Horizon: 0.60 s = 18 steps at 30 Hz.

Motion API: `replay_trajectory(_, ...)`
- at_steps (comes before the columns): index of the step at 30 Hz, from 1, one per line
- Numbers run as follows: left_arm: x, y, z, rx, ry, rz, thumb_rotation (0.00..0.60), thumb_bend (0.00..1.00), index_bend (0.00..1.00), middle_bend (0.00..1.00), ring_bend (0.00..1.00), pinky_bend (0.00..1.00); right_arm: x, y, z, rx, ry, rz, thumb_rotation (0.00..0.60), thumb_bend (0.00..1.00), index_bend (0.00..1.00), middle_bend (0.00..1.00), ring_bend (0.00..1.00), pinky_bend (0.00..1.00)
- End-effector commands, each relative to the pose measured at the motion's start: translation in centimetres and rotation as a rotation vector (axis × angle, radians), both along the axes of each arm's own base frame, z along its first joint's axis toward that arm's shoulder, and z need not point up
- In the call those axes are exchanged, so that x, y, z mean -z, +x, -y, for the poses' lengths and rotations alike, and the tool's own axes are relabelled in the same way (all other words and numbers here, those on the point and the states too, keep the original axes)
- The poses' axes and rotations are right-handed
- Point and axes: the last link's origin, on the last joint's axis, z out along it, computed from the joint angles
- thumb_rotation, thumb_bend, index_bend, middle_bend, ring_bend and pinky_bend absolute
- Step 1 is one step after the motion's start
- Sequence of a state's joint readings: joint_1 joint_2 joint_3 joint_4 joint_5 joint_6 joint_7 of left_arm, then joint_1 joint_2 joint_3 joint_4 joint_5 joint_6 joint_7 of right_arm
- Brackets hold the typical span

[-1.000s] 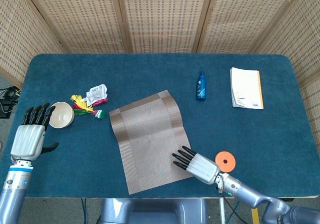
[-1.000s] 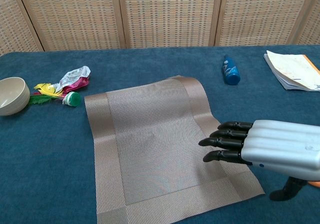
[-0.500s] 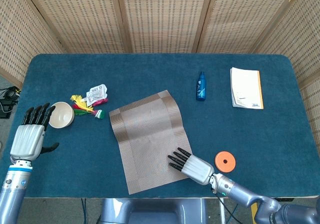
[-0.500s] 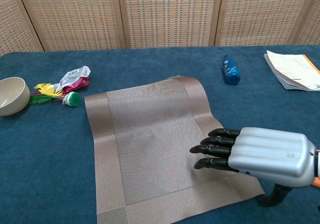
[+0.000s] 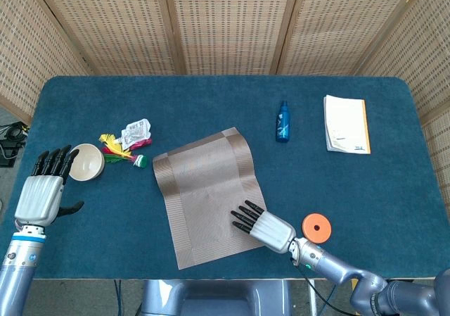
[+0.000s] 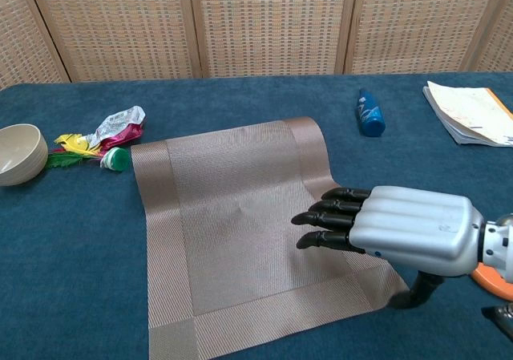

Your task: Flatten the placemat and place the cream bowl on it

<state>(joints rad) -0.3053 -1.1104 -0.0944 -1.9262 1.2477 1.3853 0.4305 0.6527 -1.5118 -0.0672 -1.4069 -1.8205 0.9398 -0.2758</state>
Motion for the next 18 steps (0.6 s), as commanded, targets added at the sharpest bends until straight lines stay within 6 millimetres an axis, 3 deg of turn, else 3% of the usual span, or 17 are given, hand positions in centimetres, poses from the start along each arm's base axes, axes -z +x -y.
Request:
replay_trajectory(1,0.0,0.0,0.0,0.001,-0.001,0.000,0.600,0.00,0.00,0.00,0.00,0.00,-0.1,-0.1,0.1,0.002,0.004,-0.004,0.600,0.48,0.13,0.00,0.00,0.00)
replay_trajectory(4,0.0,0.0,0.0,0.004,-0.003,0.000,0.600,0.00,0.00,0.00,0.00,0.00,-0.1,-0.4,0.1,-0.001,0.012,-0.020,0.600,0.55,0.13,0.00,0.00,0.00)
replay_trajectory(12,0.0,0.1,0.1,0.009,-0.005,0.001,0.600,0.00,0.00,0.00,0.00,0.00,-0.2,-1.0,0.1,-0.015,0.018,-0.048,0.600,0.57,0.15,0.00,0.00,0.00)
replay_trajectory(18,0.1,0.1,0.1,0.014,-0.007,0.001,0.600,0.00,0.00,0.00,0.00,0.00,-0.5,-1.3,0.4,-0.022,0.014,-0.063,0.600,0.58,0.27,0.00,0.00,0.00)
